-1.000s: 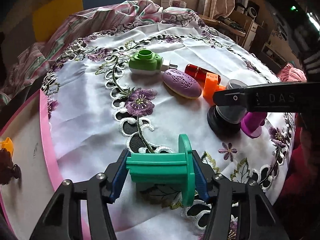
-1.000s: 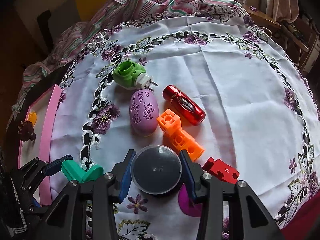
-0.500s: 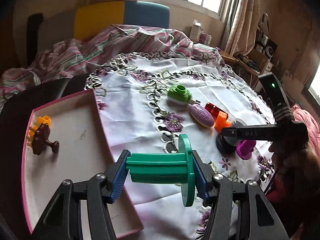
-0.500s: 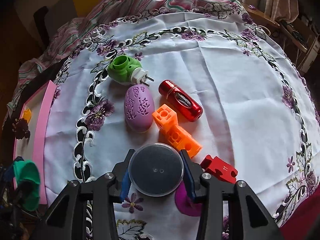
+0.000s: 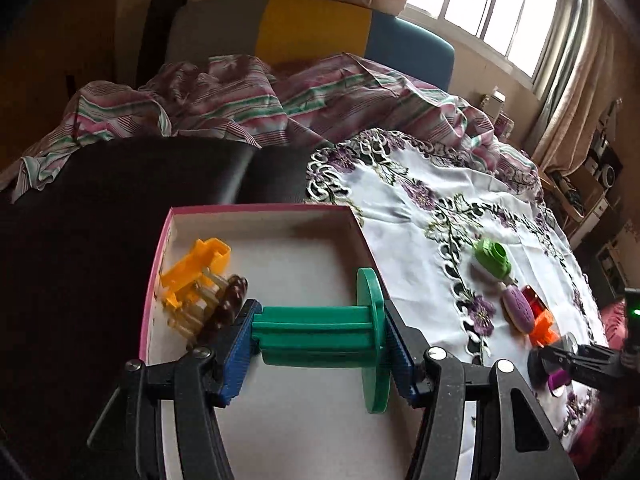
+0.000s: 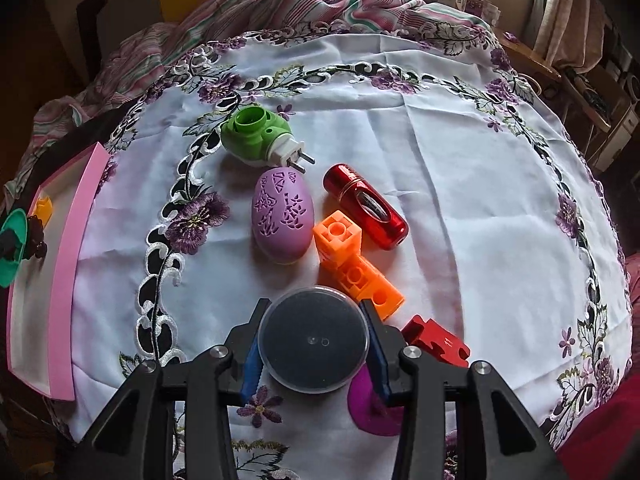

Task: Organize rigid objects
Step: 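Lower the teal spool into the tray and open the left tool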

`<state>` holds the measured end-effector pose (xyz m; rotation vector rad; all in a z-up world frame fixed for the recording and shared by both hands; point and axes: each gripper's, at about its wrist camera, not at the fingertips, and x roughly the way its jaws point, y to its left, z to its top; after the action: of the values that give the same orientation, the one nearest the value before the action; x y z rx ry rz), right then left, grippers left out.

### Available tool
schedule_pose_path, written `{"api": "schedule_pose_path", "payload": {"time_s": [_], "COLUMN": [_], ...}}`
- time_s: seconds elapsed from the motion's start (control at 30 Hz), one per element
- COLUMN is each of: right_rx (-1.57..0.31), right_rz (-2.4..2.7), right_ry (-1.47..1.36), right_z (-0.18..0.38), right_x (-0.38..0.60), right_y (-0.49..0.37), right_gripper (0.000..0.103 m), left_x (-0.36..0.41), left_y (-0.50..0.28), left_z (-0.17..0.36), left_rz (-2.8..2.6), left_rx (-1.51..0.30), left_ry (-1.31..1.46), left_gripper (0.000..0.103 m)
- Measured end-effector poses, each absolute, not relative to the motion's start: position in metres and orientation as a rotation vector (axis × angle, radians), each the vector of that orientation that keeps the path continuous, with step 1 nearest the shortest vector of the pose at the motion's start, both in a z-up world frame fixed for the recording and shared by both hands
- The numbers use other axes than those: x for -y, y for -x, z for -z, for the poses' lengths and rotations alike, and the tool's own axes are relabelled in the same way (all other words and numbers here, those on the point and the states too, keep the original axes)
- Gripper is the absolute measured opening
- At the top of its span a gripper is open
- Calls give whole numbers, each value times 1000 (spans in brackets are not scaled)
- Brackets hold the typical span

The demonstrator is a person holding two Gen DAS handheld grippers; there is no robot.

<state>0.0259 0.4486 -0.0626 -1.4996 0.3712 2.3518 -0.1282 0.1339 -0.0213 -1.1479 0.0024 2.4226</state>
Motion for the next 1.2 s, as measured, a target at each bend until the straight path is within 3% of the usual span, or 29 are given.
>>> {"api": "schedule_pose_path", "payload": {"time_s": [0.5, 0.63, 1.2], "right_rx": [-353, -348, -344], "right_rz": [-2362, -2364, -2360], "right_ry": [1503, 1502, 1500], "right_z": [63, 63, 62], "right_x": [-447, -448, -449], "right_y": [-23, -23, -23], "right_gripper": [43, 43, 43], "left_x": [-168, -166, -136], "left_y": [188, 188, 107], "left_z": [59, 58, 20], "left_rz": [-2464, -2478, -2569], "left_rx": [-214, -204, -135], "left_ry": [1169, 1170, 1065], "left_gripper": [60, 65, 68]}}
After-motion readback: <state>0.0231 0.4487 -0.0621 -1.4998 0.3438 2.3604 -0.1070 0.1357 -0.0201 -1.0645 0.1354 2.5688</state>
